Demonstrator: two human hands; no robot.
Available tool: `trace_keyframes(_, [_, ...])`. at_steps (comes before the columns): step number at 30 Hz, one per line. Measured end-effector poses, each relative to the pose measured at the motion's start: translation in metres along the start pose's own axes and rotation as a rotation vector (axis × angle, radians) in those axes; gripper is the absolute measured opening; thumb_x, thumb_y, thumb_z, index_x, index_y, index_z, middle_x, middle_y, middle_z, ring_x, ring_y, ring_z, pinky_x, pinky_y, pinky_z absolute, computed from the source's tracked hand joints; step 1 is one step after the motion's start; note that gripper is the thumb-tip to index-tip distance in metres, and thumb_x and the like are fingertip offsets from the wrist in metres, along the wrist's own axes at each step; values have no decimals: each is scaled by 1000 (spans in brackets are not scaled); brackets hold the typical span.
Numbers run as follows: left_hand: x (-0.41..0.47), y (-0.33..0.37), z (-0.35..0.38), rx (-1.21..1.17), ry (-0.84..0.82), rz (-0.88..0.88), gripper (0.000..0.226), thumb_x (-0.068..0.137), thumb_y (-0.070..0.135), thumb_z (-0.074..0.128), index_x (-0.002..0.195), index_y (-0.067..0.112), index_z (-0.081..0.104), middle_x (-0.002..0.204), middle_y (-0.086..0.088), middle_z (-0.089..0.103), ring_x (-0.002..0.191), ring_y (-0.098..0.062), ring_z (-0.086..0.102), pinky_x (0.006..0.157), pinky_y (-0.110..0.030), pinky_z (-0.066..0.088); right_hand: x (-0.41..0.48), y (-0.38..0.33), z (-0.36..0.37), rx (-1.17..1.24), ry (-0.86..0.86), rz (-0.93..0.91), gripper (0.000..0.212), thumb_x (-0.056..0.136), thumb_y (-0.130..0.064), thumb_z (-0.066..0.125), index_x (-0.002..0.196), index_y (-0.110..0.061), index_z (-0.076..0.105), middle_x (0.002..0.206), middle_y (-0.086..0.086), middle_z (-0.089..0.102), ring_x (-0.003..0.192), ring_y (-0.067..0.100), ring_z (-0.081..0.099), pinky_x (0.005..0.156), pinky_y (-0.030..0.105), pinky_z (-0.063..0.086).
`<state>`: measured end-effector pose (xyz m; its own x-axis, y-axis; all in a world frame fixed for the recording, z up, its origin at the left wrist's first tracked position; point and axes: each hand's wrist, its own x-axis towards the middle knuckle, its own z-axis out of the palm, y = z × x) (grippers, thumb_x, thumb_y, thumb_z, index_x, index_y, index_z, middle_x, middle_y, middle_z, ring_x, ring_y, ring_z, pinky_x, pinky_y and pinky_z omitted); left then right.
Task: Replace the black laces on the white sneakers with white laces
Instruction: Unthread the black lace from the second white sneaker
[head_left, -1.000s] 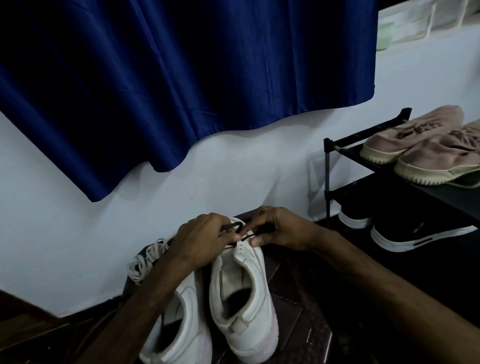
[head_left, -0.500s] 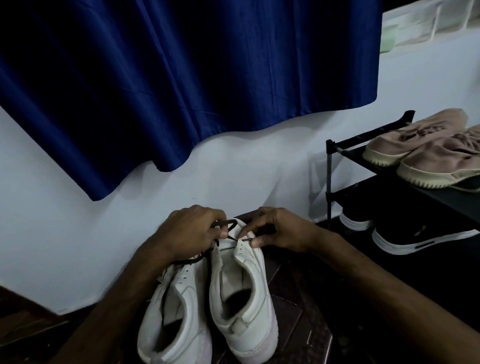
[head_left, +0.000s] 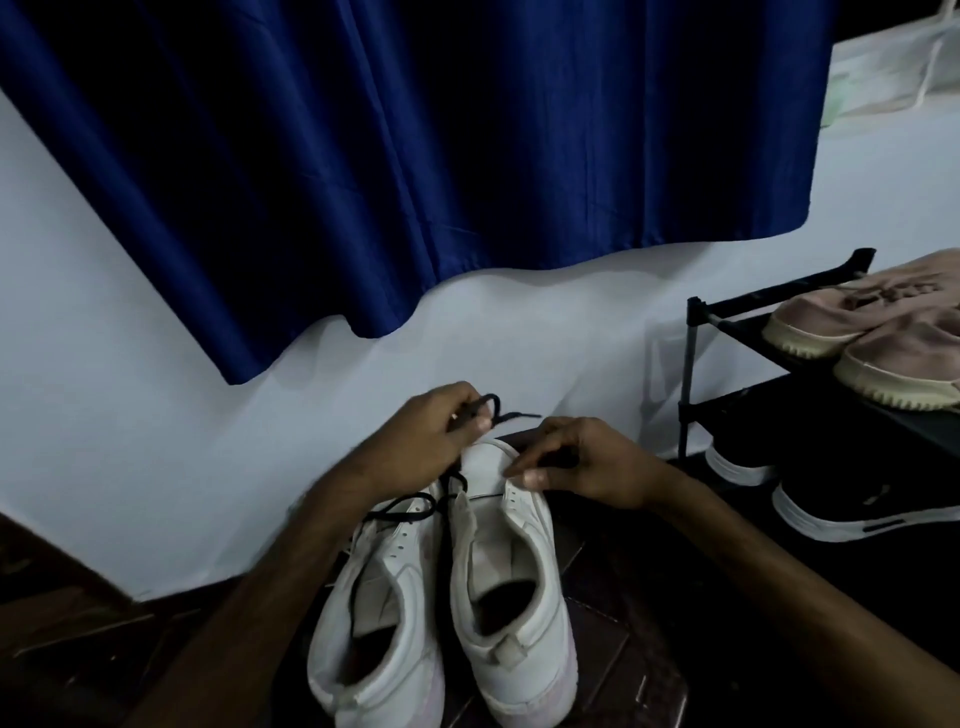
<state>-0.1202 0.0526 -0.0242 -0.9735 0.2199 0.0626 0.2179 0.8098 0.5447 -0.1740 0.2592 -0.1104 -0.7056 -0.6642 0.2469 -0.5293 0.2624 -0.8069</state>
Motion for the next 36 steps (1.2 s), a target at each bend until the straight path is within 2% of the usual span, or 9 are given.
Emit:
trace_keyframes(3, [0,-14,2,37,4,-35,8,100,23,54,94,19,58,97,3,64,87,-10,58,79,-26,45,6,-14,9,123,166,5,8,81,-19,79,87,-13,79,85,-6,70,82,5,68,77,20,51])
trace_keyframes(5, [-9,-23,2,-18,103,-72,9,101,23,51,94,22,56,94,9,66,83,-3,60,75,-22,45,14,-26,19,89,155,-19,7,80,-21,80,85,-25,77,87,-8,72,83,5,68,77,21,52])
trace_keyframes(10, [-32,-35,13,-195,395,-92,10,99,15,55,95,24,56,84,10,72,63,4,59,61,-15,41,26,-46,35,-189,57,80,16,79,-34,80,94,-33,74,99,-13,69,86,-2,60,71,2,38])
trace_keyframes(14, [-39,-39,19,-202,349,-58,29,98,6,49,104,33,54,85,11,68,68,-3,60,62,-19,44,27,-47,37,-169,30,87,14,80,-27,80,91,-33,76,95,-11,68,81,-7,57,71,5,37])
trace_keyframes(20, [-38,-58,23,-193,282,-51,37,91,-3,50,86,31,64,91,12,56,75,-4,56,68,-19,39,32,-50,40,-389,38,144,13,76,-28,82,83,-34,73,85,-16,63,73,-3,56,73,18,44])
trace_keyframes(24, [-37,-71,23,-168,108,-43,24,93,23,62,115,32,65,100,24,51,86,4,56,76,-14,40,36,-52,47,-480,25,156,15,77,-28,78,73,-32,64,81,-15,61,78,5,59,77,34,52])
trace_keyframes(26, [-37,-74,25,-145,81,-16,42,83,52,66,122,37,60,110,26,53,97,5,54,83,-16,42,34,-52,49,-500,33,163,15,81,-29,72,73,-31,59,81,-13,61,80,11,61,76,37,52])
trace_keyframes(31, [-36,-75,30,-46,76,42,72,59,88,50,119,50,55,123,27,54,116,1,50,103,-38,41,21,-50,44,-357,100,214,18,92,-20,62,78,-28,55,71,-10,62,66,4,56,62,25,43])
trace_keyframes(36, [-38,-70,29,72,54,-55,91,47,99,38,120,47,55,129,28,48,124,1,44,114,-55,18,10,-50,48,-232,196,252,10,97,-11,55,87,-15,56,80,-2,72,78,9,66,69,24,50])
